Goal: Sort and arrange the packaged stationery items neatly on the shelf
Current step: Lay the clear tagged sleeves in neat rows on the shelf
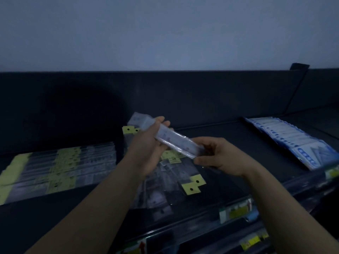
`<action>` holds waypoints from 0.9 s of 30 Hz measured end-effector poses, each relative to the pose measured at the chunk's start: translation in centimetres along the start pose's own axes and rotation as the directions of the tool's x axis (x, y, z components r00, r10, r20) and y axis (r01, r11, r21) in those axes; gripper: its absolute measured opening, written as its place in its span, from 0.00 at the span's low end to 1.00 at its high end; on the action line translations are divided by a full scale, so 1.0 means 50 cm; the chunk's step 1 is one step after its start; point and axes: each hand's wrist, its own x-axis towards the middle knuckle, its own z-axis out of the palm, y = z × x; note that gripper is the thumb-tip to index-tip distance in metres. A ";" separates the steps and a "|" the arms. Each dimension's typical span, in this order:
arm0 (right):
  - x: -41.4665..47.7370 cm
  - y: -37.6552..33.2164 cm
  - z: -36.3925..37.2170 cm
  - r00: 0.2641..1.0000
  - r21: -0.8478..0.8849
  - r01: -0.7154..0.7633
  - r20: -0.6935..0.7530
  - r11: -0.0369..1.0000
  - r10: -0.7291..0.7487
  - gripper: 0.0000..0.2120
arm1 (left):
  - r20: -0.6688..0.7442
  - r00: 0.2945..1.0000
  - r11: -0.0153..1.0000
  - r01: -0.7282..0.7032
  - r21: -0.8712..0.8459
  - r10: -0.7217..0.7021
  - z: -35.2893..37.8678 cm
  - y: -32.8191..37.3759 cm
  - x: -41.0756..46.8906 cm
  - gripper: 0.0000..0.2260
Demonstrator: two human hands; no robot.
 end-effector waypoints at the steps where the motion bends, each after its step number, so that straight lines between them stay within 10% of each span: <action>1: 0.006 0.010 -0.022 1.000 -0.022 0.000 -0.022 1.000 0.000 0.21 | -0.012 1.000 1.000 -0.006 -0.006 0.006 0.004 -0.005 0.010 0.09; 5: 0.028 0.047 -0.100 0.998 0.010 -0.045 -0.042 0.999 0.045 0.21 | -0.059 0.996 0.988 -0.081 -0.134 0.074 0.042 -0.036 0.043 0.09; 10: 0.045 0.088 -0.180 0.974 0.495 -0.224 0.132 0.839 0.182 0.20 | -0.062 0.966 0.963 -0.255 -0.084 0.250 0.102 -0.082 0.077 0.09; 14: 0.076 0.125 -0.229 0.983 0.403 -0.183 0.047 0.897 0.179 0.10 | 0.029 0.977 0.969 -0.211 0.131 0.209 0.125 -0.120 0.093 0.11; 18: 0.101 0.159 -0.294 0.996 0.313 -0.063 -0.040 0.948 0.079 0.07 | -0.260 0.917 0.917 -0.204 0.343 0.301 0.122 -0.127 0.111 0.28; 22: 0.122 0.210 -0.314 0.995 0.007 0.006 -0.096 1.000 -0.005 0.06 | -0.178 0.877 0.516 -0.090 0.852 0.447 0.111 -0.134 0.129 0.41; 27: 0.134 0.267 -0.289 0.998 -0.106 -0.056 0.015 0.993 0.058 0.07 | -0.005 0.995 -0.098 0.015 0.995 0.104 0.103 -0.180 0.162 0.26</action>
